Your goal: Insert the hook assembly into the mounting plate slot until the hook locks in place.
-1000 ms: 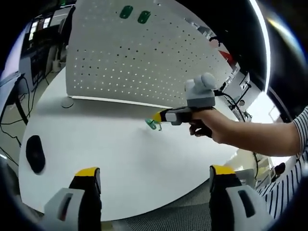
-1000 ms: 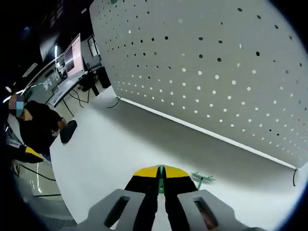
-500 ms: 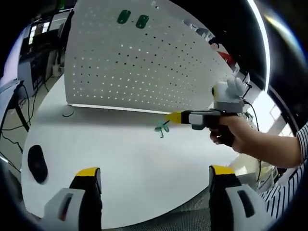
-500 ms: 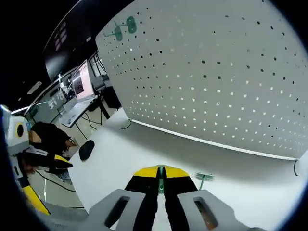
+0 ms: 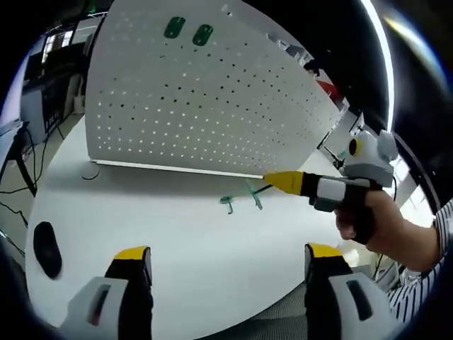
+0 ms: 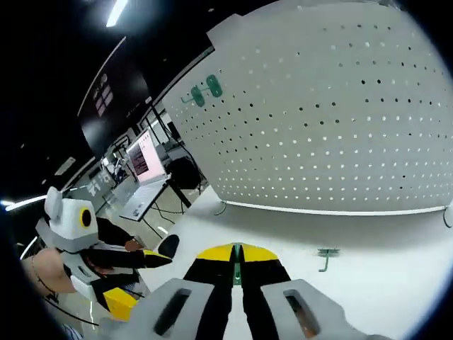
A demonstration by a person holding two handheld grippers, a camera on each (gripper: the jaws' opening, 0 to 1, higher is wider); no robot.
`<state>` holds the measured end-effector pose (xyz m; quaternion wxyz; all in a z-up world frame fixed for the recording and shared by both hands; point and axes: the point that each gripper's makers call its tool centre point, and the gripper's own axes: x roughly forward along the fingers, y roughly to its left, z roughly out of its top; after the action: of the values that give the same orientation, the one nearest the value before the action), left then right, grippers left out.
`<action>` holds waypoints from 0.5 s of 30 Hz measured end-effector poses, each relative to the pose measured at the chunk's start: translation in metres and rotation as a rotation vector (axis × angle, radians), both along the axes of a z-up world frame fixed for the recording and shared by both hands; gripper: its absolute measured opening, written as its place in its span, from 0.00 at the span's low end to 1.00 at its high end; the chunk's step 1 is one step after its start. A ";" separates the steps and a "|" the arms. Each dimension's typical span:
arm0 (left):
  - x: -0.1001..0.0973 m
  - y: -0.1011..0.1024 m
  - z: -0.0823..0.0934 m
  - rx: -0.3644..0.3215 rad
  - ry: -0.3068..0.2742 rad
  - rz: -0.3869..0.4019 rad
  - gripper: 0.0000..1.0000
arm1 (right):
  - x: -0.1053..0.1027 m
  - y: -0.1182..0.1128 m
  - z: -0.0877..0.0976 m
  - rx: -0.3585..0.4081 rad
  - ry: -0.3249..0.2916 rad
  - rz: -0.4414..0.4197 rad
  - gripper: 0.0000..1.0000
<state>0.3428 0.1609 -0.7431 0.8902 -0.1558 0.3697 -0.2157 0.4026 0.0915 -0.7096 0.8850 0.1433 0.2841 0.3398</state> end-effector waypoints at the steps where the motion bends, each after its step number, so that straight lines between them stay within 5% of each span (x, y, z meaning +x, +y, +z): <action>1: 0.002 -0.001 0.001 -0.001 -0.004 0.000 0.90 | -0.003 0.002 0.003 0.016 -0.001 0.002 0.00; 5: 0.006 -0.004 0.007 -0.007 -0.019 0.000 0.88 | -0.017 0.011 0.025 0.153 0.020 -0.016 0.00; 15: 0.012 -0.009 0.018 -0.047 -0.042 0.007 0.81 | -0.035 0.024 0.044 0.161 -0.039 0.004 0.00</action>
<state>0.3546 0.1520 -0.7256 0.8947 -0.1732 0.3452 -0.2242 0.3675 0.1154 -0.6656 0.8753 0.2069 0.2388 0.3661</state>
